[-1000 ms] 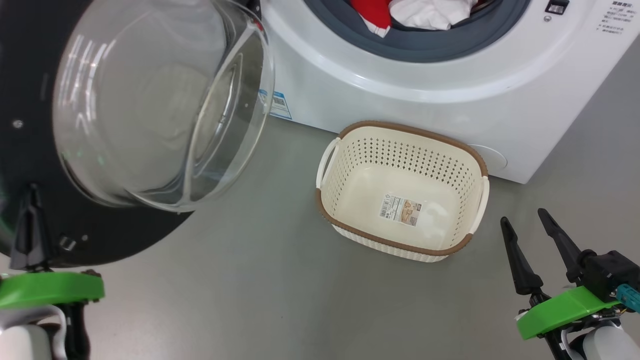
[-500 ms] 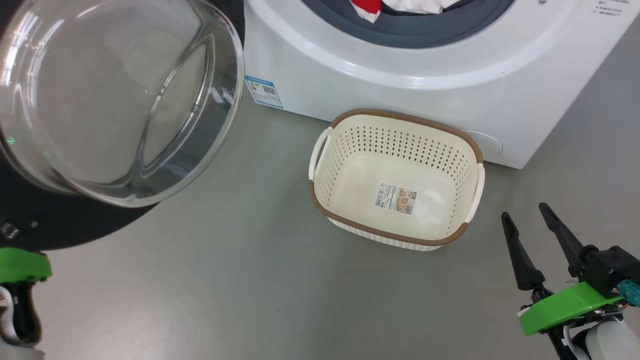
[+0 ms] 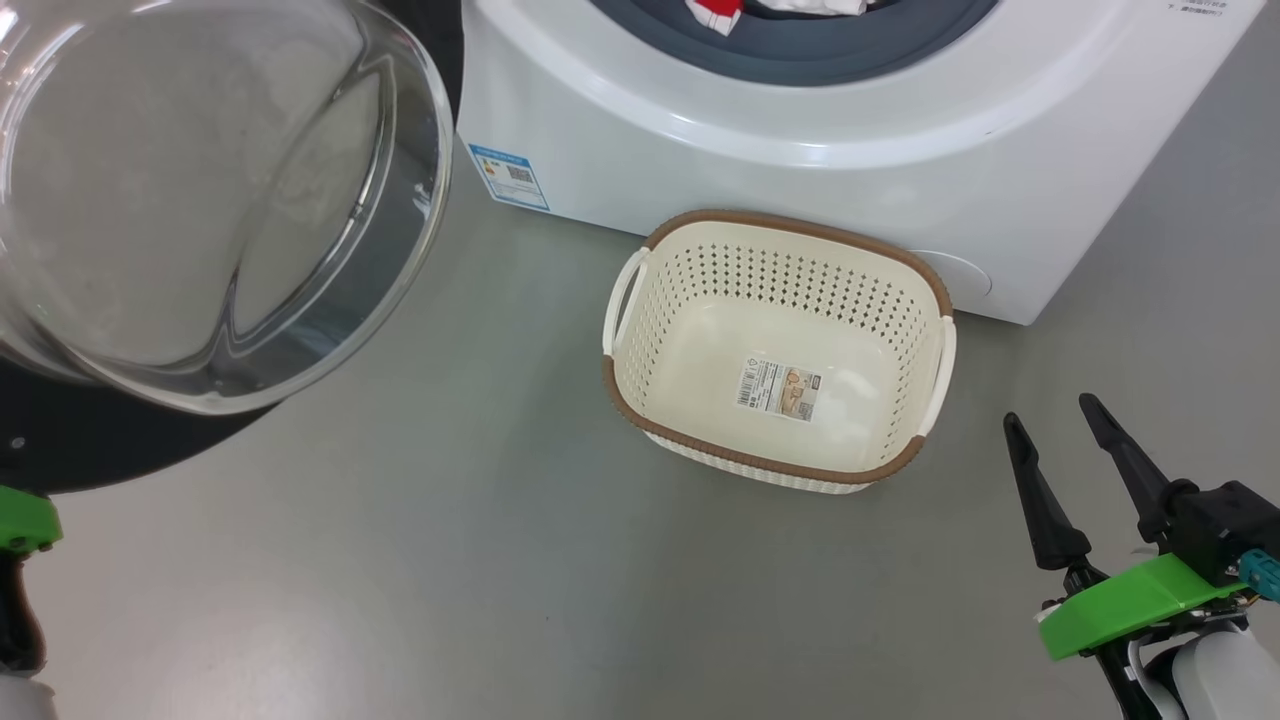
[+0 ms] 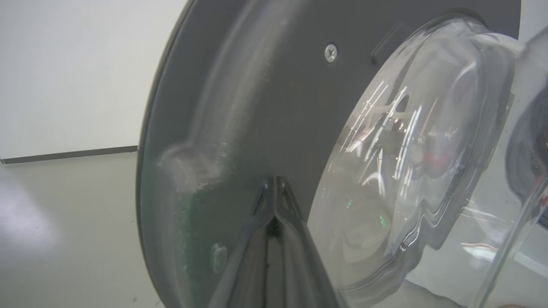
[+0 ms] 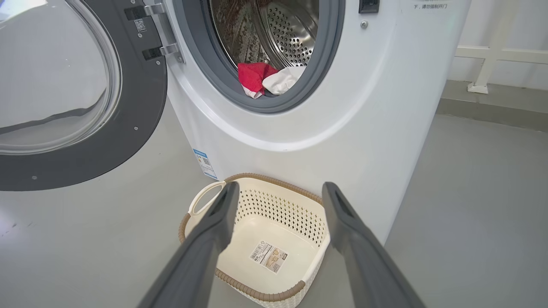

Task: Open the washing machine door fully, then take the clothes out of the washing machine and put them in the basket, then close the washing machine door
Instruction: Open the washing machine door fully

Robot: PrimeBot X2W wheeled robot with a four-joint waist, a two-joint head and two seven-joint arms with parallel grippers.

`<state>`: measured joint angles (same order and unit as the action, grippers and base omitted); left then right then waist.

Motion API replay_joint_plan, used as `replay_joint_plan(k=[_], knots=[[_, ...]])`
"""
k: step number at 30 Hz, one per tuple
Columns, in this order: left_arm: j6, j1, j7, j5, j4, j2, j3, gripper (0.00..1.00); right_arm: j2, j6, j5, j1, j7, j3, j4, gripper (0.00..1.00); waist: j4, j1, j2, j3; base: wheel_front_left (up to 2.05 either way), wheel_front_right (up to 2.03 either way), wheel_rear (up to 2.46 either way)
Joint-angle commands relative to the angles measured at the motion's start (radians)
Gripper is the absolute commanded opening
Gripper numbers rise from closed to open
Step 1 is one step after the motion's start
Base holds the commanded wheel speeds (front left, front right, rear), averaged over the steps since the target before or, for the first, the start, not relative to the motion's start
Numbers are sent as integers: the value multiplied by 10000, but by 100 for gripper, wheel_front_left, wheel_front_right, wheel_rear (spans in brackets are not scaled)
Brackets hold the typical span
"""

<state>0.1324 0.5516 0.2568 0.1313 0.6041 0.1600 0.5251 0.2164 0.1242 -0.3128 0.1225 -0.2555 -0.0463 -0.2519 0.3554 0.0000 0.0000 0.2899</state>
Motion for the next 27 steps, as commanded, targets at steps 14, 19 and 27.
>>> replay_joint_plan(k=[14, 19, 27], knots=[[-18, -617, 49, 455, -669, 387, -76, 17, -77, 65, 86, 39, -63, -183, 149, 100, -48, 0, 0, -516, 0, 0, 0], [-18, -1195, 49, 608, -1163, 182, -413, 44, -177, 65, 52, -41, -63, -142, 148, 100, -80, 0, 0, -755, 0, 0, 0], [-18, -2542, 49, 873, -2233, -314, -953, 100, -386, 65, -12, -212, -63, -120, 139, 100, -310, 0, 0, -1295, 0, 0, 0]])
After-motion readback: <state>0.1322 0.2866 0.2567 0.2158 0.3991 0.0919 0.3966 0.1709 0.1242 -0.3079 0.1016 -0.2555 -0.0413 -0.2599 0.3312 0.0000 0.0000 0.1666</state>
